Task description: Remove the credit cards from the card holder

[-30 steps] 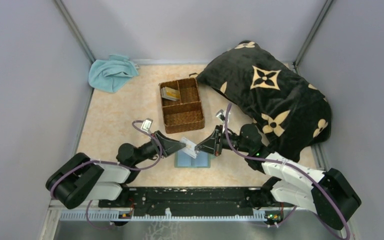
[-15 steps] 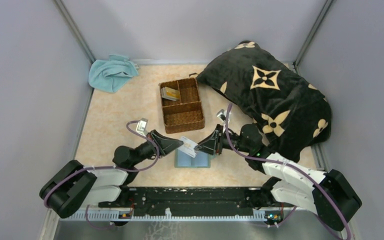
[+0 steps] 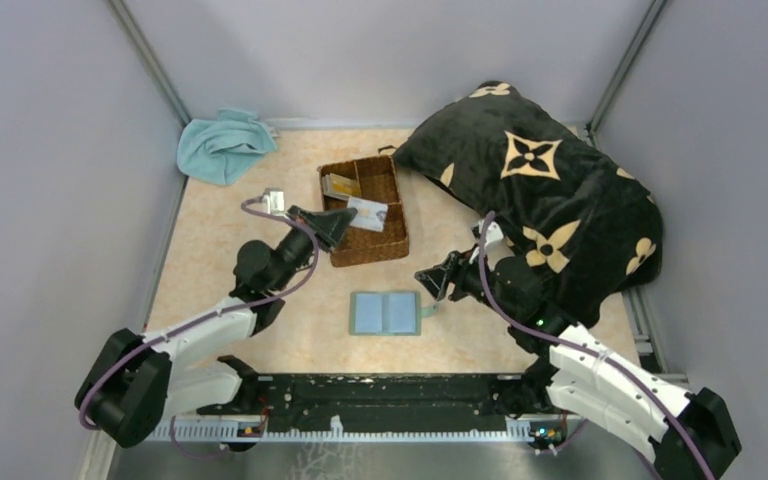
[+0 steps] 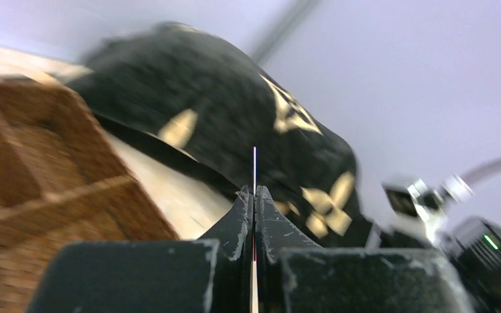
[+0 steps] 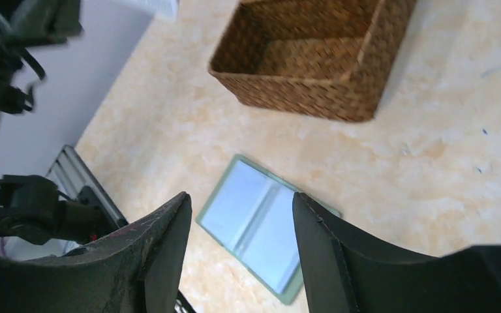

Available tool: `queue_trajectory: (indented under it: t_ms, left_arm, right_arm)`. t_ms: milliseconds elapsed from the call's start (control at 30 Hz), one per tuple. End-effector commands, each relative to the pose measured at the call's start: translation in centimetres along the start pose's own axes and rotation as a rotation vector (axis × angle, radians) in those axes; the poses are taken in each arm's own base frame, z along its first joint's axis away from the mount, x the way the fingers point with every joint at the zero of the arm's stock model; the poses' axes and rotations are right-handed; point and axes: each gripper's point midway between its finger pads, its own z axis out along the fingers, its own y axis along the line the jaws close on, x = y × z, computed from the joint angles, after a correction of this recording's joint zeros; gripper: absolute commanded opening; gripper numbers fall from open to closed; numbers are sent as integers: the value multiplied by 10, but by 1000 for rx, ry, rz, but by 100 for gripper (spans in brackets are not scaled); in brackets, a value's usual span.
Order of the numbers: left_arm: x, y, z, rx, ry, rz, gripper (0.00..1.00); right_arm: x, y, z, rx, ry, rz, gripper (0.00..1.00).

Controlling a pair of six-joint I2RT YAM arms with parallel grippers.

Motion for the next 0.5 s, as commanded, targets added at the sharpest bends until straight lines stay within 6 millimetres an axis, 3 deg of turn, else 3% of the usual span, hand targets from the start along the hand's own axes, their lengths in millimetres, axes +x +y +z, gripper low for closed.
queue_trajectory:
  t_ms: [0,200,467]
  left_arm:
    - [-32,71,19,-338,-100,152,0]
    - [-58,123,43,-514,-185,227,0]
    - [-61,180,68,-570,-240,191,0]
  right_arm:
    - [7,-18,0,76,14,-4,59]
    - [20,-25,10,83,59,-12,59]
    - [21,-30,21,100,84,-43,57]
